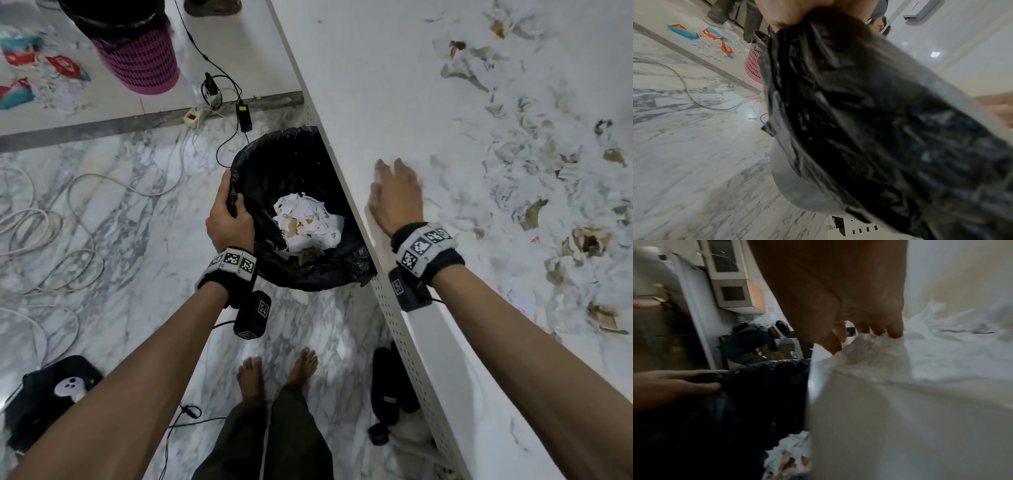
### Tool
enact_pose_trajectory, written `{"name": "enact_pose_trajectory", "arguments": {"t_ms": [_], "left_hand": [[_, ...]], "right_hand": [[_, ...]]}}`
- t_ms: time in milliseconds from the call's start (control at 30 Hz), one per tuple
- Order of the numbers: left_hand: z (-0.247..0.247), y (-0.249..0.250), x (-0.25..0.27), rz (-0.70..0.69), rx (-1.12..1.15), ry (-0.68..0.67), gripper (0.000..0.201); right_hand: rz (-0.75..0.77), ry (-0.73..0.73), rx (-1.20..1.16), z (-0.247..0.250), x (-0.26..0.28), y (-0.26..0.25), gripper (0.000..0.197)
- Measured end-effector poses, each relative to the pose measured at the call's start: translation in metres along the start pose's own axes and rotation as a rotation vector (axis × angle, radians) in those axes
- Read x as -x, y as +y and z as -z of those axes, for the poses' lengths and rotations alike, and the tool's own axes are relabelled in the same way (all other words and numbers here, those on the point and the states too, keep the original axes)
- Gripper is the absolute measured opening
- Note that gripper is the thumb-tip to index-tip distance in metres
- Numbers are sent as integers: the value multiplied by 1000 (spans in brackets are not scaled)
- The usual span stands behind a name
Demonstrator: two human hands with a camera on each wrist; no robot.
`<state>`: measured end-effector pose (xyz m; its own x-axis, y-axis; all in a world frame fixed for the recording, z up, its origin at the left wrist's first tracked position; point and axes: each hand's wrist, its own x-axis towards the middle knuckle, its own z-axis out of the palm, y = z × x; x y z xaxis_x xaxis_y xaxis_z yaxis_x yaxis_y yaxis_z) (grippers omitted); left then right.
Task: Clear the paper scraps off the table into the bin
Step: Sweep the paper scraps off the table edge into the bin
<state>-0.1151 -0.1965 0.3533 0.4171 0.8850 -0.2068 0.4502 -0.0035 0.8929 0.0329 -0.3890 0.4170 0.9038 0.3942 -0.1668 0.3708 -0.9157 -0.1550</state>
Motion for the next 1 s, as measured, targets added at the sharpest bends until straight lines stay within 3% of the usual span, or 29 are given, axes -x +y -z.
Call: {"name": "enact_pose_trajectory", "arguments": {"t_ms": [133, 233, 300, 400, 467, 667, 800, 900, 1000], "left_hand": [[1, -2, 4, -5, -8, 2, 46], [2, -3, 5, -30, -16, -1, 46], [3, -4, 5, -57, -10, -3, 47], [2, -4, 4, -58, -3, -5, 47], [2, -4, 4, -50, 2, -8, 47], [1, -7, 5, -44, 7, -20, 47], [2, -7, 5, -56, 6, -19, 46], [2, -7, 5, -60, 11, -21, 46], [2, -9, 7, -60, 13, -23, 46]], "right_hand": [[187, 51, -69, 3, 7, -34, 46], [177, 185, -51, 15, 8, -33, 46], [92, 232, -31, 20, 7, -22, 50], [-118, 41, -68, 15, 5, -5, 67], [-171, -72, -97, 5, 7, -6, 68], [159, 13, -37, -10, 24, -55, 46], [304, -112, -133, 3, 21, -66, 41], [284, 0, -334, 20, 14, -51, 40], [160, 81, -287, 24, 3, -26, 45]]}}
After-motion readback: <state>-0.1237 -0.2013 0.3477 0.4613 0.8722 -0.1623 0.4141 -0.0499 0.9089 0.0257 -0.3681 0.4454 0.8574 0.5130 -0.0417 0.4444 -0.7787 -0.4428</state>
